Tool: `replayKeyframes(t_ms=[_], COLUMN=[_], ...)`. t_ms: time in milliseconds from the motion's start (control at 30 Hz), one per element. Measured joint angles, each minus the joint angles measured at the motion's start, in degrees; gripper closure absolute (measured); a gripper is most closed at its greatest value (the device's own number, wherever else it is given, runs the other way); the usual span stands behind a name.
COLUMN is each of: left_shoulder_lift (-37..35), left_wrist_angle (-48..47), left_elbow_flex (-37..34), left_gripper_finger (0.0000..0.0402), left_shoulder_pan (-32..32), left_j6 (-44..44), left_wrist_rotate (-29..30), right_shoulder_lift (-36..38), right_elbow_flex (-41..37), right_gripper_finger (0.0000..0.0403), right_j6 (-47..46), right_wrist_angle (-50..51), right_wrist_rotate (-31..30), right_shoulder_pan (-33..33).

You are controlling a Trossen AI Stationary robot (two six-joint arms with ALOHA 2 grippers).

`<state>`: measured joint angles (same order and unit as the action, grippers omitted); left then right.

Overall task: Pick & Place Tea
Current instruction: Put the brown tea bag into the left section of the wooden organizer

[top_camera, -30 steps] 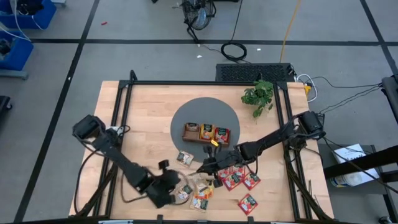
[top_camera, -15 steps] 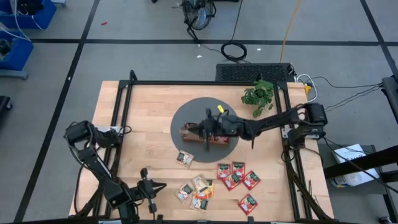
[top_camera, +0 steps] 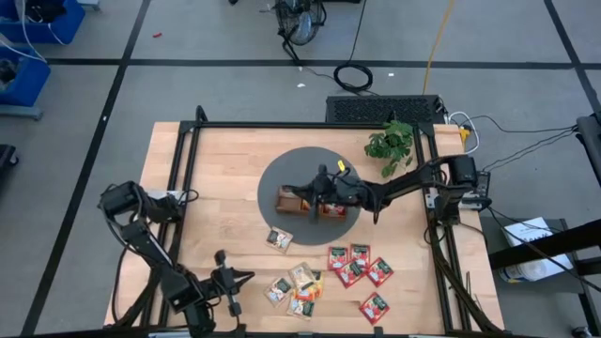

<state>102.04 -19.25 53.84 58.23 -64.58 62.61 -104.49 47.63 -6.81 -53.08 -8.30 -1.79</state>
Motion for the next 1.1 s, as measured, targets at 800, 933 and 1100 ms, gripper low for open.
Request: replayKeyframes(t_ms=[800,933,1100], left_shoulder_lift=[0.0,0.0,0.0], left_wrist_angle=[0.0,-0.2,-0.2], left_elbow_flex=[0.0,0.0,0.0], left_gripper_finger=[0.0380,0.0380,0.0380], left_shoulder_pan=[-1.1,-1.1,-1.2], left_j6=[1.1,1.4,1.8], left_wrist_rotate=[-2.9,-3.2,-3.2], right_shoulder_lift=[-7.4,-7.6,-7.6], right_elbow_flex=[-1.8,-1.8,-1.8], right_gripper_finger=[0.0403,0.0403,0.0403], right_j6=[-1.2,-0.8,-1.1], right_wrist_angle=[-9.2,-8.8,-6.4], right_wrist_rotate=[-3.6,-3.7,-3.6], right_shoulder_pan=[1.1,1.0,1.0])
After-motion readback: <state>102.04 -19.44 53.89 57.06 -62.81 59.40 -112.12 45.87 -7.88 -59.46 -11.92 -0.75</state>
